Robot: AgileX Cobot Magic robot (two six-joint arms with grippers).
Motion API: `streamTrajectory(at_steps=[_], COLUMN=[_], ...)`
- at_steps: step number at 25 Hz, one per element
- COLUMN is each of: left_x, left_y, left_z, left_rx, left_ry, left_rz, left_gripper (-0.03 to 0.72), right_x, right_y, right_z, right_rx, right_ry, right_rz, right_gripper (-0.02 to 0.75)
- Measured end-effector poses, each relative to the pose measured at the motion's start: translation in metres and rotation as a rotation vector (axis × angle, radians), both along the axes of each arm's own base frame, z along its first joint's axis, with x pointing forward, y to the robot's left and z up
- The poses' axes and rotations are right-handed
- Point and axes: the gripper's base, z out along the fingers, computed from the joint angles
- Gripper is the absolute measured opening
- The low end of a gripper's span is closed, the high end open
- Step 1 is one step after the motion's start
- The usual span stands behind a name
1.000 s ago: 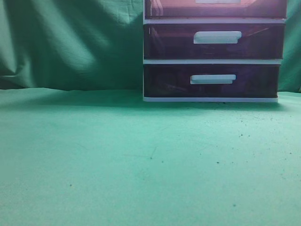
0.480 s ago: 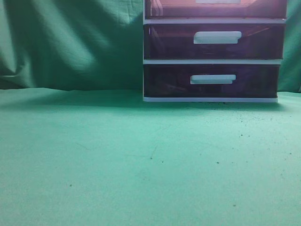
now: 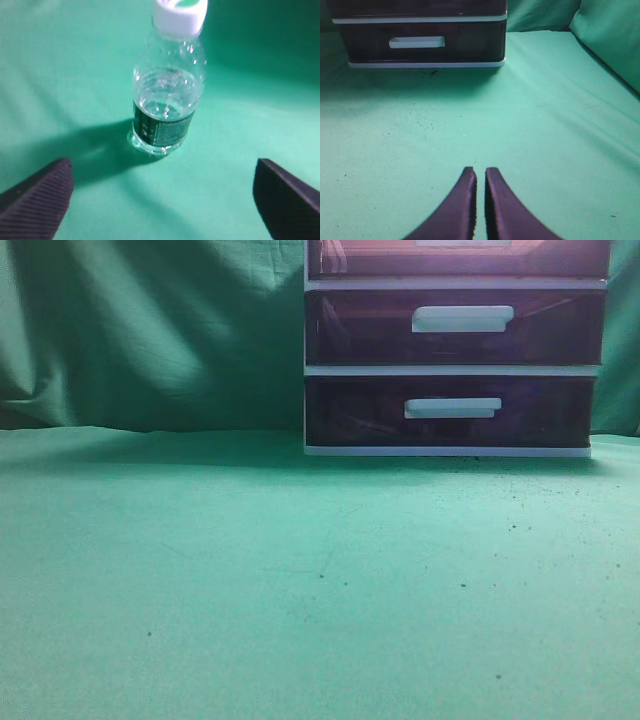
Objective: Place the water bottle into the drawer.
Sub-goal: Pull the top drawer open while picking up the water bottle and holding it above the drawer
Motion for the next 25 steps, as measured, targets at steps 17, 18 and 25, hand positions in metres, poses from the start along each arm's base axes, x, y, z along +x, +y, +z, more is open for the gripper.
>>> streamTrajectory(at_steps=[17,18,25], left_x=[0.109,0.115,0.143], left_y=[-0.005,-0.005,-0.007], left_z=[-0.023,-0.023,-0.032], left_rx=[0.161,0.162,0.168], left_ry=[0.216,0.216,0.245], left_rz=[-0.101,-0.102,-0.106], left_gripper=[0.645,0.645,0.534], right_x=[0.000,0.000,0.000], right_y=[0.000,0.000,0.000], right_z=[0.000,0.000,0.000], right_rx=[0.000,0.000,0.000], right_ry=[0.000,0.000,0.000], right_rz=[0.000,0.000,0.000], right_gripper=[0.050,0.050,0.050])
